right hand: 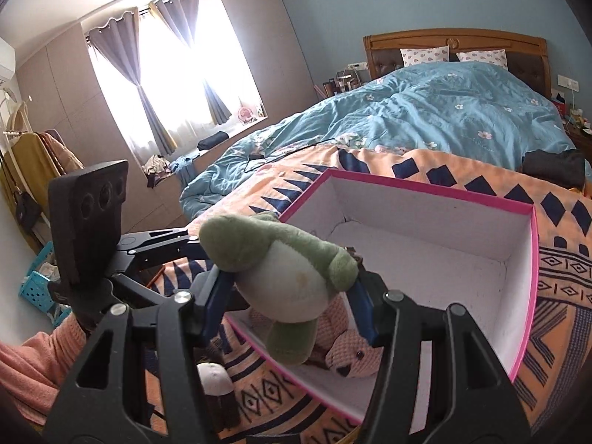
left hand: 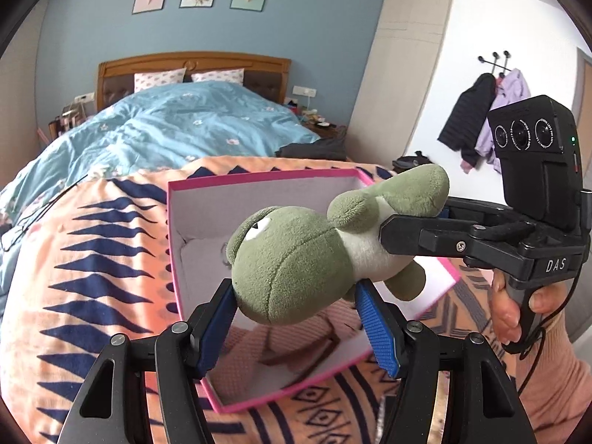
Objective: Organize objects
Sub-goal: 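Carry the green frog plush with the right tool and release it into the box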
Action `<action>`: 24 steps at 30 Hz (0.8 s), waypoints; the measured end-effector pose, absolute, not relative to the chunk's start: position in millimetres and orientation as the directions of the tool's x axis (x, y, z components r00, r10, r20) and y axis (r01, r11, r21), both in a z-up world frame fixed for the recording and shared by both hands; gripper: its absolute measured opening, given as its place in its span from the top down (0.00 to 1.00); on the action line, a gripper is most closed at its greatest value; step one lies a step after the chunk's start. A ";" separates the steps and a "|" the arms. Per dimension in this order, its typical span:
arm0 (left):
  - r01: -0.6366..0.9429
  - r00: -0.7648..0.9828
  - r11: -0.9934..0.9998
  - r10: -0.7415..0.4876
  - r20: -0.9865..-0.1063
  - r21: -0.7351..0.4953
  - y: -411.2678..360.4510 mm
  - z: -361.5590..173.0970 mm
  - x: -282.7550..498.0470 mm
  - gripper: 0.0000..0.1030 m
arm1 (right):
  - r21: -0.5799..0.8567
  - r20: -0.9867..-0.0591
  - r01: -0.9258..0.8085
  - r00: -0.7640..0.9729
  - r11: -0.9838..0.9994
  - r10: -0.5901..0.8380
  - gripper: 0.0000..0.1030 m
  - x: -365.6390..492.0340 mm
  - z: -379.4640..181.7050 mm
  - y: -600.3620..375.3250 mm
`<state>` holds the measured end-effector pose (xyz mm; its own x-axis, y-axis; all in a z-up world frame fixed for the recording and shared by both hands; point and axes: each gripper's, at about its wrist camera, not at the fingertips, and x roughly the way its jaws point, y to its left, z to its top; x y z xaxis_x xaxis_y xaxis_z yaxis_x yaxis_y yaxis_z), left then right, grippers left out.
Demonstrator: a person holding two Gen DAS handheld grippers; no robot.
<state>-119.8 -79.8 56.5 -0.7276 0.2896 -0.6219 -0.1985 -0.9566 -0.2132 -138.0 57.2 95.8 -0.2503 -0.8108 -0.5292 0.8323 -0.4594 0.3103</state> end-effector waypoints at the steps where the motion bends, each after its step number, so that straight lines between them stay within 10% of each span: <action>1: -0.191 -0.723 -0.958 0.286 -0.629 -0.215 -82.1 53.8 -125.9 0.35 | 0.317 -0.534 0.830 -0.244 -0.459 -0.810 0.42 -143.5 93.5 54.1; 24: -0.082 -0.673 -0.989 0.143 -0.726 -0.120 -81.6 18.5 -167.2 0.39 | 0.323 -0.769 0.657 -0.238 -0.681 -0.594 0.34 -214.8 36.1 28.8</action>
